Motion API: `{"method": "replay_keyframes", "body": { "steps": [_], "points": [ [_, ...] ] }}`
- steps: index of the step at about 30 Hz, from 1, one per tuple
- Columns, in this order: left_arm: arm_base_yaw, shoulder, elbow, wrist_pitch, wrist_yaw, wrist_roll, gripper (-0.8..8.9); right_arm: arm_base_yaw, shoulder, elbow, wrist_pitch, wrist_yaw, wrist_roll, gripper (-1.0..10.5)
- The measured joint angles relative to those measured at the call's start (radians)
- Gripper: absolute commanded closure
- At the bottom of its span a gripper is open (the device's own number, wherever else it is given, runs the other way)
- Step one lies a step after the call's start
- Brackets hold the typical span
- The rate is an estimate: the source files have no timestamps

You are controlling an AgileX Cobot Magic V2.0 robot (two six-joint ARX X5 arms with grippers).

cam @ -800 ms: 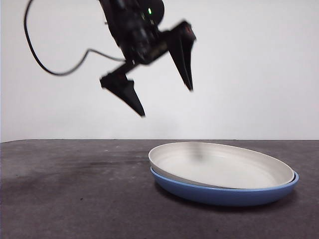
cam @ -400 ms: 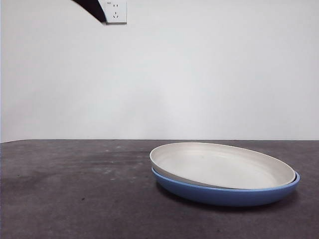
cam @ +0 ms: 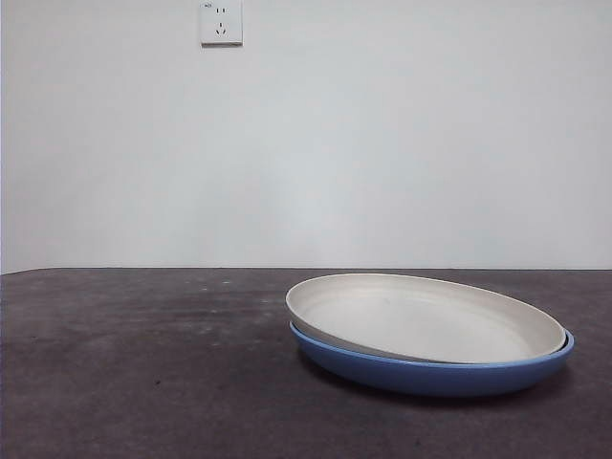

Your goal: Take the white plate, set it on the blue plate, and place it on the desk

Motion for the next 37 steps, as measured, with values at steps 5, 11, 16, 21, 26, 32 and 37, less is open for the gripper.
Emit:
{"method": "replay_keyframes", "body": {
  "steps": [5,11,16,21,26,32,37],
  "points": [
    [0.019,-0.193,-0.163,0.06,-0.001,0.013,2.11,0.0,0.0,0.0,0.0,0.0,0.042,3.5],
    [0.02,-0.393,-0.357,0.122,-0.001,0.007,2.11,0.0,0.002,0.0,0.0,-0.005,0.084,3.5],
    [0.02,-0.547,-0.505,0.188,0.0,-0.014,2.11,0.0,0.024,0.0,-0.009,-0.005,0.092,3.5],
    [0.02,-0.669,-0.624,0.279,0.0,-0.061,2.11,0.0,0.082,0.0,-0.024,-0.008,0.094,3.5],
    [0.02,-0.704,-0.692,0.303,0.0,-0.106,2.11,0.0,0.202,0.0,-0.023,-0.014,0.071,3.5],
    [0.02,-0.704,-0.694,0.315,0.002,-0.125,2.11,0.0,0.439,0.0,-0.019,-0.051,-0.011,3.6],
    [0.02,-0.704,-0.694,0.317,0.019,-0.133,2.11,-0.004,0.647,0.0,0.035,-0.066,-0.071,3.6]
  ]
}}
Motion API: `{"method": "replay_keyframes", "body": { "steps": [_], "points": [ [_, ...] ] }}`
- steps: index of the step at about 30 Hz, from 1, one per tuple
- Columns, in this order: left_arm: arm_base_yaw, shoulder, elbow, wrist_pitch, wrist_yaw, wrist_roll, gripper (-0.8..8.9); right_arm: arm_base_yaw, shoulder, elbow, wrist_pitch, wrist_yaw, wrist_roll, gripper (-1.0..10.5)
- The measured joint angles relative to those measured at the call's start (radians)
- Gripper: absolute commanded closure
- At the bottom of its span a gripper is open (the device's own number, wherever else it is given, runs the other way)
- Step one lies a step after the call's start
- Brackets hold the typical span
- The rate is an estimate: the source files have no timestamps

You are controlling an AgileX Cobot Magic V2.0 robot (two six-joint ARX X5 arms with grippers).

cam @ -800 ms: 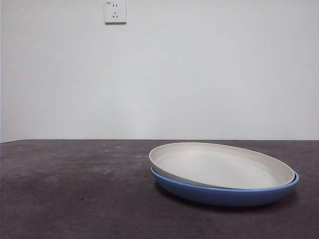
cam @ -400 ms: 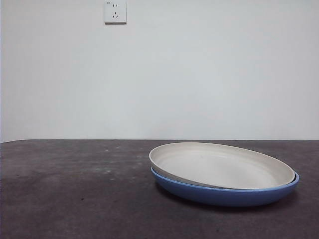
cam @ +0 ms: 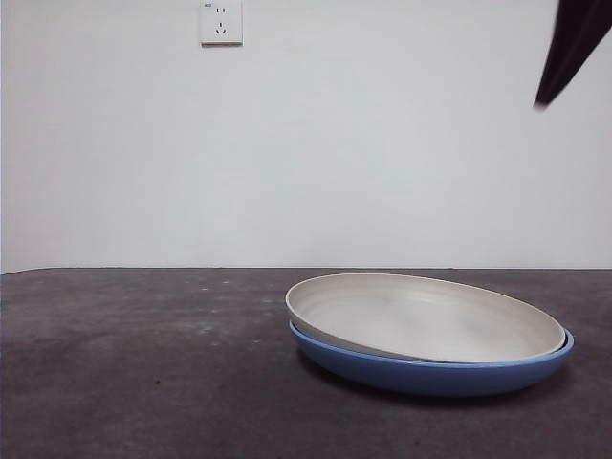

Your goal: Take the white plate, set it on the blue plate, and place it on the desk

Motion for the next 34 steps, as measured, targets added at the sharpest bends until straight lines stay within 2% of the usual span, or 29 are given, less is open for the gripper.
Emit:
{"method": "replay_keyframes", "body": {
  "steps": [5,11,15,23,27,34],
  "points": [
    [0.0,0.0,0.0,0.001,0.069,-0.014,2.11,0.0,0.177,0.0,0.11,-0.014,-0.025,3.6],
    [0.0,0.0,0.0,-0.003,0.086,-0.017,2.11,-0.001,0.331,0.0,0.205,-0.02,-0.031,3.6],
    [0.0,0.0,0.0,-0.004,0.086,-0.017,2.11,-0.002,0.413,0.0,0.261,-0.061,-0.034,3.6],
    [0.0,0.0,0.0,0.003,0.086,-0.017,2.11,-0.003,0.472,0.0,0.329,-0.065,-0.035,3.6],
    [0.0,0.0,0.0,0.003,0.086,-0.017,2.11,-0.006,0.495,0.0,0.339,-0.067,-0.035,4.1],
    [0.0,0.0,0.0,0.004,0.087,-0.017,2.11,-0.007,0.527,0.0,0.358,-0.1,-0.035,4.2]
  ]
}}
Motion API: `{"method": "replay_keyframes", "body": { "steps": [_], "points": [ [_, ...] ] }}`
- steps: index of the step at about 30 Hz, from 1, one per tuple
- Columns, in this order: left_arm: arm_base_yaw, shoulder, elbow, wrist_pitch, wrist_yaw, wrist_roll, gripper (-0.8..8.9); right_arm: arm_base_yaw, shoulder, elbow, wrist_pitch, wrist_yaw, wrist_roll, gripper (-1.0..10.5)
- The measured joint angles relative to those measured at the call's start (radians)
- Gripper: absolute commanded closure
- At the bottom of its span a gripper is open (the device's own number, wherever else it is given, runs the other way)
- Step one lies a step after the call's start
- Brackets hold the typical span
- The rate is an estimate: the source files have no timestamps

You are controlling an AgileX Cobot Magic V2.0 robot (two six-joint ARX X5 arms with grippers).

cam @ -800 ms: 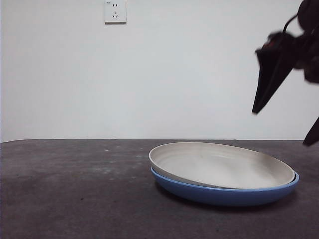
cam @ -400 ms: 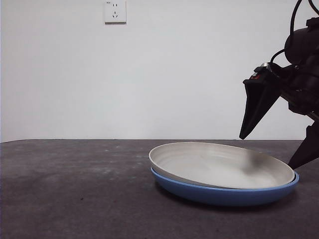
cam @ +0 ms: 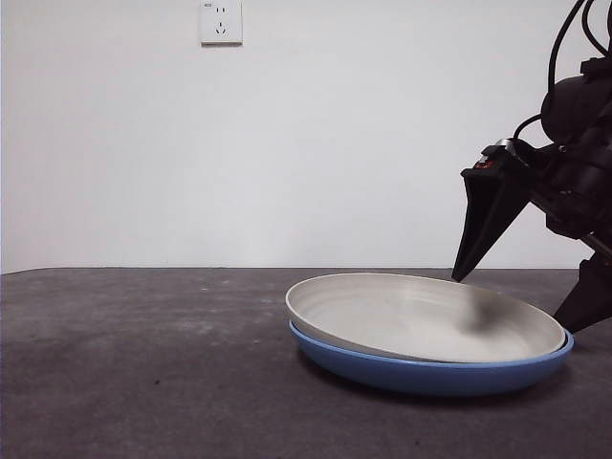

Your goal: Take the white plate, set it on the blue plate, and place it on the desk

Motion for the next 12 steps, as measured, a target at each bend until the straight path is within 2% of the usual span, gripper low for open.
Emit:
{"method": "replay_keyframes", "body": {
  "steps": [8,12],
  "points": [
    [0.0,0.0,0.0,0.001,0.0,0.0,2.11,0.0,0.027,0.0,0.001,0.001,0.0,6.8],
    [0.0,0.0,0.0,0.001,0.0,0.0,2.11,-0.001,0.032,0.0,-0.002,0.018,0.001,8.7]
  ]
}}
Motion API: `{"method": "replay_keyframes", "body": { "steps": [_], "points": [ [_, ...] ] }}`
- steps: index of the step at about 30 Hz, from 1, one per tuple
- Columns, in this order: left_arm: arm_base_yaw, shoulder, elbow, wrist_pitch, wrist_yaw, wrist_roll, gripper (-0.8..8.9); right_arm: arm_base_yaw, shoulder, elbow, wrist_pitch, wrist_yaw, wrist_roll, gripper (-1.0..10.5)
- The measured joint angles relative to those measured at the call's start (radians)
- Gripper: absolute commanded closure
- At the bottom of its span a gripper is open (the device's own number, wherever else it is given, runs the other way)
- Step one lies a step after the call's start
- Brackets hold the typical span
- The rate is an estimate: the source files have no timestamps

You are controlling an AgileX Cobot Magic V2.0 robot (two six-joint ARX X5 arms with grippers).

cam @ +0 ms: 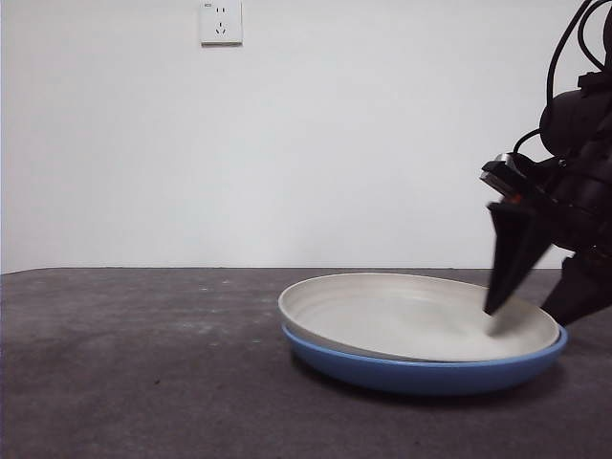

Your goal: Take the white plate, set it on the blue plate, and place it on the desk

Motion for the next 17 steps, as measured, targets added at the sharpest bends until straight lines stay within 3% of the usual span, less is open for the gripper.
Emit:
{"method": "replay_keyframes", "body": {
  "steps": [5,17],
  "points": [
    [0.0,0.0,0.0,0.0,0.0,0.0,2.11,0.0,0.0,0.0,-0.025,0.087,0.0,9.4],
    [0.0,0.0,0.0,0.001,0.0,0.0,2.11,-0.005,-0.01,0.102,-0.148,0.106,0.005,9.4]
  ]
}}
